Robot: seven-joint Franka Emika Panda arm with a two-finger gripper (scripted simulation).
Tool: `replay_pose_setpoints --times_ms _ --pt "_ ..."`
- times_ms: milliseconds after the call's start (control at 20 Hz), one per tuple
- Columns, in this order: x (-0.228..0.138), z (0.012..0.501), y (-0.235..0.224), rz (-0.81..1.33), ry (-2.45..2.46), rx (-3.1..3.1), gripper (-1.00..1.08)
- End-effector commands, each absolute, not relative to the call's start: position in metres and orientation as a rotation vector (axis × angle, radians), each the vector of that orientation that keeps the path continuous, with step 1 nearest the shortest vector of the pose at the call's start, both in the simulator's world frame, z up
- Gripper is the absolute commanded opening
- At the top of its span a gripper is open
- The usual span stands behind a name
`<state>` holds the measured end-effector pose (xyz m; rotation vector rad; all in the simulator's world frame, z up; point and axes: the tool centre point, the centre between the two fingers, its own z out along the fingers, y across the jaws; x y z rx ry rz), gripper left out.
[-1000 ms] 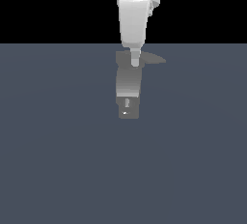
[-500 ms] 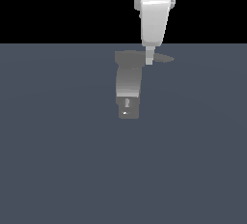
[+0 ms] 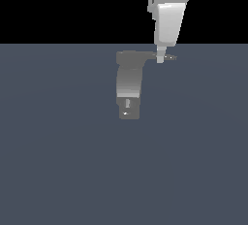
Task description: Turn on the faucet by rotating a designated handle.
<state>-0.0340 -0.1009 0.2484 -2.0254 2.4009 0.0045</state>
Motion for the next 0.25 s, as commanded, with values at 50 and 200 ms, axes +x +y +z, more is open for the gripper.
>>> replay_pose_setpoints --times_ms 50,200 --pt "-0.028 0.248 -0.129 0.0 2.427 -1.994 -1.0" --pt "-0.024 0.248 -0.137 0.0 2.429 -1.992 -1.0"
